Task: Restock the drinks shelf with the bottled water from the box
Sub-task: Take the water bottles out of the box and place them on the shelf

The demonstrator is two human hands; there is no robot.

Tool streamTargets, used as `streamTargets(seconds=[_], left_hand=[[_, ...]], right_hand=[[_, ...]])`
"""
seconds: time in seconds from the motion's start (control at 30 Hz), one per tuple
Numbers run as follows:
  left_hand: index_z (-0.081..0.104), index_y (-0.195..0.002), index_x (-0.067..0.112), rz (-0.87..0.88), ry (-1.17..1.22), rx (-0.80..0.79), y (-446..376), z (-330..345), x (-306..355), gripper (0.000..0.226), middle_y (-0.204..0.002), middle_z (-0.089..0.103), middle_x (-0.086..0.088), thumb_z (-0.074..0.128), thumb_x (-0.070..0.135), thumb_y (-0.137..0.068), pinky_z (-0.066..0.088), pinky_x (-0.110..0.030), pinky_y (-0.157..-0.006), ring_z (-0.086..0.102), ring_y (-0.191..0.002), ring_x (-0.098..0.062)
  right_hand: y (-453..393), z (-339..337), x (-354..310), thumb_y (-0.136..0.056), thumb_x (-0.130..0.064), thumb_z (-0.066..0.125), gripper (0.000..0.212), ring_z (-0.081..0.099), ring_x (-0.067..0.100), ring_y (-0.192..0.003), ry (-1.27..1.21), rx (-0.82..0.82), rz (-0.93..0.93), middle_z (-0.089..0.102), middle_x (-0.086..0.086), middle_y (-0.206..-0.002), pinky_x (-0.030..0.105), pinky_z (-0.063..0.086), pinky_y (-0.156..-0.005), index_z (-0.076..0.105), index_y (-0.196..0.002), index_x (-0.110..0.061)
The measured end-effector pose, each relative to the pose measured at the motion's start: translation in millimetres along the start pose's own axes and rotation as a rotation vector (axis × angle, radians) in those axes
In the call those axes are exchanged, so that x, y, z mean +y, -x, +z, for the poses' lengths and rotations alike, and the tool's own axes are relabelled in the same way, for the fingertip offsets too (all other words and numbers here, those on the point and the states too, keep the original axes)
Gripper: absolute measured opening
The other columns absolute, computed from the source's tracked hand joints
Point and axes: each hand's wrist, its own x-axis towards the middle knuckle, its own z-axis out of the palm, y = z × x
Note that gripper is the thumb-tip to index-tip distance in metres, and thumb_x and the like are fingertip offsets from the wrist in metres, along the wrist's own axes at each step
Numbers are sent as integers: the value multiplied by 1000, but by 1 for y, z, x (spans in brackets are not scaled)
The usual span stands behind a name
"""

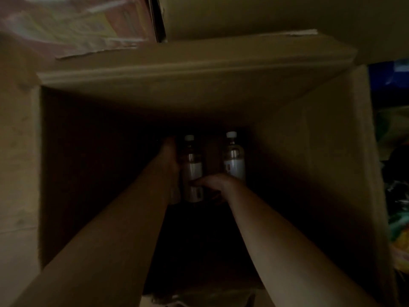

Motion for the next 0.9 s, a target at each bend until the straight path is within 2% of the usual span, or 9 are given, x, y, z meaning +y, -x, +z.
streamTargets(seconds=[0.07, 0.13, 0.2, 0.3, 0.4, 0.5, 0.63, 0.8, 0.9], left_hand=[[61, -85, 11, 2, -44, 24, -13, 0, -5, 35, -71, 68, -7, 37, 30, -102, 52, -20, -44, 65, -50, -16], [60, -86, 12, -4, -106, 37, -22, 4, -8, 26, -77, 62, -7, 45, 28, -99, 50, -18, -47, 63, -58, -17], [61, -90, 13, -31, -239, 11, -26, 15, -11, 21, -82, 62, -8, 47, 27, -98, 50, -22, -54, 62, -74, -19], [43, -135, -2, -73, -419, -16, -21, 34, -19, 40, -119, 57, -18, 34, 20, -103, 45, -32, -86, 54, -102, -30], [27, -142, -7, -26, -499, 14, -24, 37, -30, 43, -149, 32, -23, 30, 10, -103, 27, -31, -105, 33, -136, -34], [44, -134, -4, 4, -551, -27, -6, 32, -25, 38, -131, 51, -21, 48, 9, -98, 43, -34, -93, 50, -120, -36], [60, -92, 8, 18, -394, -87, 36, 23, -5, 8, -85, 58, -7, 54, 11, -95, 49, -22, -60, 56, -71, -16], [57, -75, 9, 74, -358, -126, 105, 23, 19, 16, -79, 58, -12, 58, 7, -91, 48, -35, -76, 56, -71, -22], [63, -85, 7, 77, -394, -108, 158, 30, 39, 8, -91, 64, -17, 68, 13, -85, 49, -45, -92, 62, -87, -30]], right_hand=[[-19, 6, 0, -91, -16, 63, 50, 59, 23, -90, 17, -27, -33, 63, 10, -106, 27, 48, -74, 49, -136, 0], [-32, 10, 1, -91, -15, 63, 50, 54, 31, -119, 50, -18, -30, 56, 17, -132, 35, 43, -101, 47, -137, 0], [-40, 15, 4, -93, -17, 60, 51, 46, 31, -130, 74, 39, -35, 46, 17, -142, 32, 38, -103, 44, -139, 1], [-52, 24, 14, -98, -12, 48, 46, 44, 31, -131, 52, 73, -75, 43, 18, -145, 25, 45, -89, 39, -141, 3], [-49, 23, 26, -96, -22, 55, 57, 38, 29, -135, 25, 156, -103, 38, 12, -147, 32, 36, -108, 32, -146, -7], [-36, 14, 31, -79, -23, 77, 77, 46, 27, -130, -13, 235, -145, 45, 10, -144, 37, 39, -108, 37, -145, -16], [7, 6, 26, -59, -13, 88, 83, 57, 25, -115, -16, 190, -168, 60, 6, -128, 35, 50, -90, 51, -134, -14], [86, -2, 24, -56, -18, 89, 82, 57, 25, -112, 24, 154, -184, 61, 1, -122, 43, 49, -95, 53, -129, -21], [134, -2, 24, -36, -27, 91, 94, 61, 21, -106, 4, 181, -227, 65, -1, -117, 40, 52, -92, 56, -124, -25]])
